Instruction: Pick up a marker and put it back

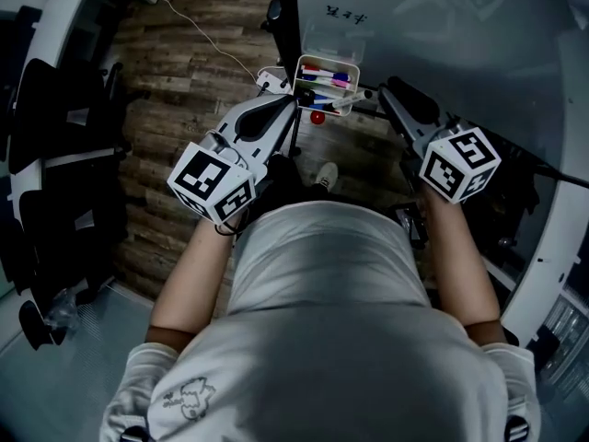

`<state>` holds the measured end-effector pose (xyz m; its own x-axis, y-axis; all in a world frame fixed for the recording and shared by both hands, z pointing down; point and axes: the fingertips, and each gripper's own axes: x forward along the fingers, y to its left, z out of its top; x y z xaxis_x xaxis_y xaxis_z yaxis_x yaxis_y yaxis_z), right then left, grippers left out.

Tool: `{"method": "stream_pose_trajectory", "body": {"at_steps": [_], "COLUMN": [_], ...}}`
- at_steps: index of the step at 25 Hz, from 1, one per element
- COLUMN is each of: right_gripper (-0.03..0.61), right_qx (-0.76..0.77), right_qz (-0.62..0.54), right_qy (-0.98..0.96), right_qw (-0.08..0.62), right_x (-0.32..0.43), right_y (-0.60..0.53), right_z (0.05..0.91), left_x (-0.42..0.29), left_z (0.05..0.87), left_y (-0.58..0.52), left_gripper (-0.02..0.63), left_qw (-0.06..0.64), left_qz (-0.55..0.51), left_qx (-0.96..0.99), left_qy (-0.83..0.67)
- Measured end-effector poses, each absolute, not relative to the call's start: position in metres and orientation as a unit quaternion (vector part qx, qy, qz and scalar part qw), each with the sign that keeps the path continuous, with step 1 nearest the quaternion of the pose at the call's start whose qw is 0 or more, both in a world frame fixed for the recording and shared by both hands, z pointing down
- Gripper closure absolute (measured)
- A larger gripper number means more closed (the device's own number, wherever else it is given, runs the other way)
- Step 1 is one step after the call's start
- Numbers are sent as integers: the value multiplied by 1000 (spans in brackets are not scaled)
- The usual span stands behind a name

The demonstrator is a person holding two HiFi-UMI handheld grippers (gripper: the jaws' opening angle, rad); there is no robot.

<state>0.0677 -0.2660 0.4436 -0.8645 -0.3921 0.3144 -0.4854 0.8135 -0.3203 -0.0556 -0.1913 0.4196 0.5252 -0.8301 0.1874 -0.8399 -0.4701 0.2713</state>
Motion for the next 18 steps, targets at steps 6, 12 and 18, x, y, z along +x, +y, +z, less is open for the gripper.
{"method": "stream_pose_trajectory", "body": {"at_steps": [6, 12, 18], "right_gripper": [497, 534, 568], "right_qx": [235, 232, 224], "right_qz": [168, 138, 124], "right_qy": [-953, -961, -965], "right_qw": [91, 63, 55], "right_x": [79, 80, 76], "right_y": [-265, -256, -244], "right_z": [409, 379, 367], "left_x": [-46, -23, -7], "left_z": [389, 368, 364], "left_y": [-198, -201, -195], "left_gripper": [609, 609, 609], "left_qw": [131, 104, 106], "left_qz": [6, -2, -3], "left_qx": [861, 873, 885], "left_qy": [-492, -476, -454]}}
